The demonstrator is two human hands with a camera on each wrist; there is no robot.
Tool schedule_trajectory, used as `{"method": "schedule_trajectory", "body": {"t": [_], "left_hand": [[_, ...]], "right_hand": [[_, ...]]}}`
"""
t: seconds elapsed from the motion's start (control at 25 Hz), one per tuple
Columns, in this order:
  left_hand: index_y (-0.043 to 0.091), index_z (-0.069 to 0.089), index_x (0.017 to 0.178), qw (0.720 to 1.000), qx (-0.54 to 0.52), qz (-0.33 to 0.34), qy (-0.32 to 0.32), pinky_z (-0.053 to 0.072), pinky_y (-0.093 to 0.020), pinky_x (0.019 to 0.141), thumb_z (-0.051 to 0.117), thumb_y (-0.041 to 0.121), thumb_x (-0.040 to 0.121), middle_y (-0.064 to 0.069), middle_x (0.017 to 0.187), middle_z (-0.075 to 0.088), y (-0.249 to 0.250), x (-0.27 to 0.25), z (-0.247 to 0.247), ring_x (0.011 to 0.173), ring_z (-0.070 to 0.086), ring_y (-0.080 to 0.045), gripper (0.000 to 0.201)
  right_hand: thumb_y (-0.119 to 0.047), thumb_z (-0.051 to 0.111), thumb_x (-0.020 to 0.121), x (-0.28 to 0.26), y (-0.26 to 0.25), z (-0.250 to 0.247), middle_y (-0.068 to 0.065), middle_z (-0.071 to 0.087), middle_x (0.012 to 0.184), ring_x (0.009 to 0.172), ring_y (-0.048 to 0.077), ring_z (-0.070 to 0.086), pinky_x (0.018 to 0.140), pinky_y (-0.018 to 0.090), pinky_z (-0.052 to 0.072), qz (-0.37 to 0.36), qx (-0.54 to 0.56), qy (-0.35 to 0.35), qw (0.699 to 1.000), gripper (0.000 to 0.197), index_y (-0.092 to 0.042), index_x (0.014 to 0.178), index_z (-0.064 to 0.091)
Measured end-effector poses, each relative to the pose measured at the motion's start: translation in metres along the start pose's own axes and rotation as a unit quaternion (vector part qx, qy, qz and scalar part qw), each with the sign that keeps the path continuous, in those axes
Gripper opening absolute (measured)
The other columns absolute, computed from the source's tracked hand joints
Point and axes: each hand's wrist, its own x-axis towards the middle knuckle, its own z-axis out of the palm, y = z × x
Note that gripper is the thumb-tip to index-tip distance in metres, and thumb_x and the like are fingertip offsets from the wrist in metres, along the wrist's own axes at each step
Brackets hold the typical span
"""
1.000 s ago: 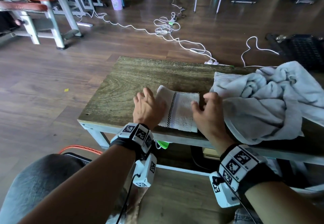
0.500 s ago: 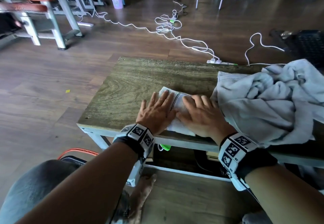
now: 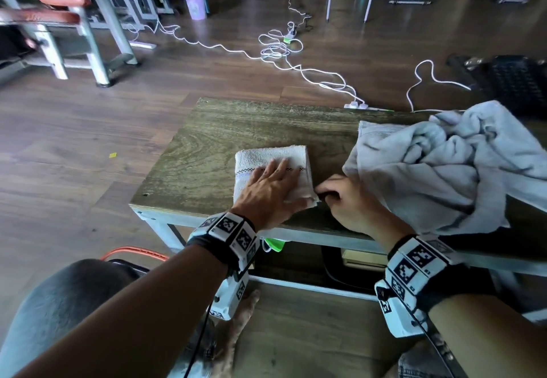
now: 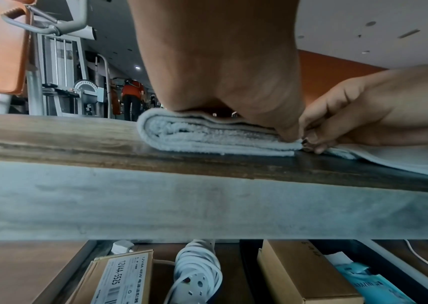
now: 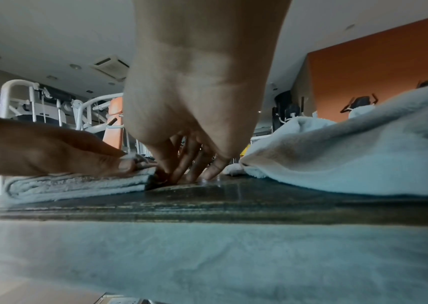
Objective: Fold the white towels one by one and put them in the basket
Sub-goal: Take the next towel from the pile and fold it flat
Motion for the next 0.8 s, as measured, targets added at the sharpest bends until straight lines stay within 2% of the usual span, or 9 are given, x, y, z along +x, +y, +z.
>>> {"method": "schedule_trajectory", "body": {"t": [0.2,0.32,0.4,0.48,0.56,0.6,0.68,0.72,0.8], "left_hand": [[0.037,0.019,0.154,0.998,-0.056,0.002,-0.032,0.0,-0.047,0.123,0.024,0.053,0.103,0.005,0.165,0.005,0.009,-0.012,-0.006,0.152,-0.004,-0.023,0.054],[0.038,0.023,0.153,0.99,-0.135,-0.004,-0.036,-0.004,-0.042,0.122,0.022,0.049,0.104,0.009,0.164,0.007,0.016,-0.014,-0.01,0.152,-0.005,-0.018,0.05],[0.038,0.022,0.153,0.987,-0.152,-0.006,-0.047,-0.005,-0.04,0.121,0.02,0.048,0.104,0.01,0.164,0.007,0.02,-0.016,-0.011,0.152,-0.006,-0.017,0.05],[0.037,0.018,0.155,0.99,-0.126,-0.003,-0.067,-0.006,-0.042,0.122,0.017,0.049,0.104,0.007,0.165,0.002,0.025,-0.02,-0.009,0.152,-0.009,-0.019,0.052],[0.033,0.011,0.156,0.995,-0.077,0.008,-0.067,-0.006,-0.044,0.123,0.016,0.05,0.104,0.004,0.165,-0.002,0.026,-0.025,-0.004,0.151,-0.012,-0.021,0.056],[0.03,0.007,0.157,0.997,-0.051,0.013,-0.057,-0.005,-0.044,0.123,0.018,0.05,0.103,0.002,0.165,-0.002,0.027,-0.028,-0.001,0.151,-0.012,-0.022,0.058],[0.025,0.002,0.157,0.999,-0.006,0.022,-0.029,-0.003,-0.046,0.123,0.022,0.051,0.102,0.001,0.165,-0.003,0.027,-0.03,0.006,0.151,-0.012,-0.022,0.064],[0.022,0.0,0.157,1.0,0.013,0.017,-0.02,-0.004,-0.046,0.123,0.023,0.051,0.102,0.001,0.165,-0.004,0.03,-0.032,0.01,0.151,-0.012,-0.022,0.067],[0.017,0.001,0.157,0.999,0.021,0.004,-0.028,-0.004,-0.046,0.123,0.026,0.049,0.101,-0.002,0.165,-0.003,0.037,-0.032,0.012,0.152,-0.01,-0.022,0.07]], "right_hand": [[-0.006,0.06,0.093,-0.01,-0.004,-0.002,-0.012,0.066,0.118,0.107,0.005,0.06,0.093,0.014,0.04,0.011,0.024,-0.058,0.998,0.029,-0.021,0.112,0.076],[-0.008,0.059,0.092,-0.016,-0.012,-0.001,-0.012,0.07,0.119,0.109,0.008,0.064,0.098,0.024,0.048,0.017,0.024,-0.072,0.997,0.033,-0.026,0.116,0.074],[-0.008,0.059,0.092,-0.021,-0.016,0.002,-0.011,0.069,0.125,0.114,0.009,0.063,0.101,0.025,0.047,0.018,0.017,-0.09,0.996,0.038,-0.028,0.121,0.071],[-0.007,0.059,0.092,-0.026,-0.017,0.002,-0.012,0.065,0.132,0.122,0.007,0.058,0.104,0.021,0.042,0.017,0.016,-0.119,0.993,0.043,-0.029,0.128,0.067],[-0.007,0.059,0.092,-0.03,-0.015,0.0,-0.014,0.066,0.13,0.117,0.004,0.059,0.103,0.022,0.043,0.014,0.025,-0.14,0.99,0.044,-0.033,0.126,0.068],[-0.006,0.058,0.091,-0.03,-0.014,0.0,-0.015,0.07,0.12,0.104,0.002,0.064,0.097,0.023,0.048,0.014,0.022,-0.124,0.992,0.041,-0.033,0.118,0.072],[-0.004,0.055,0.088,-0.028,-0.016,-0.001,-0.011,0.074,0.09,0.071,-0.002,0.062,0.074,0.025,0.05,0.02,0.006,-0.019,1.0,0.032,-0.027,0.095,0.076],[-0.005,0.054,0.088,-0.026,-0.019,-0.001,-0.01,0.071,0.082,0.065,0.001,0.059,0.068,0.027,0.049,0.026,-0.004,0.043,0.999,0.027,-0.024,0.09,0.073],[-0.01,0.054,0.091,-0.018,-0.033,0.001,-0.005,0.069,0.085,0.075,0.011,0.064,0.068,0.03,0.051,0.019,0.007,0.098,0.995,0.016,-0.02,0.094,0.066]]}}
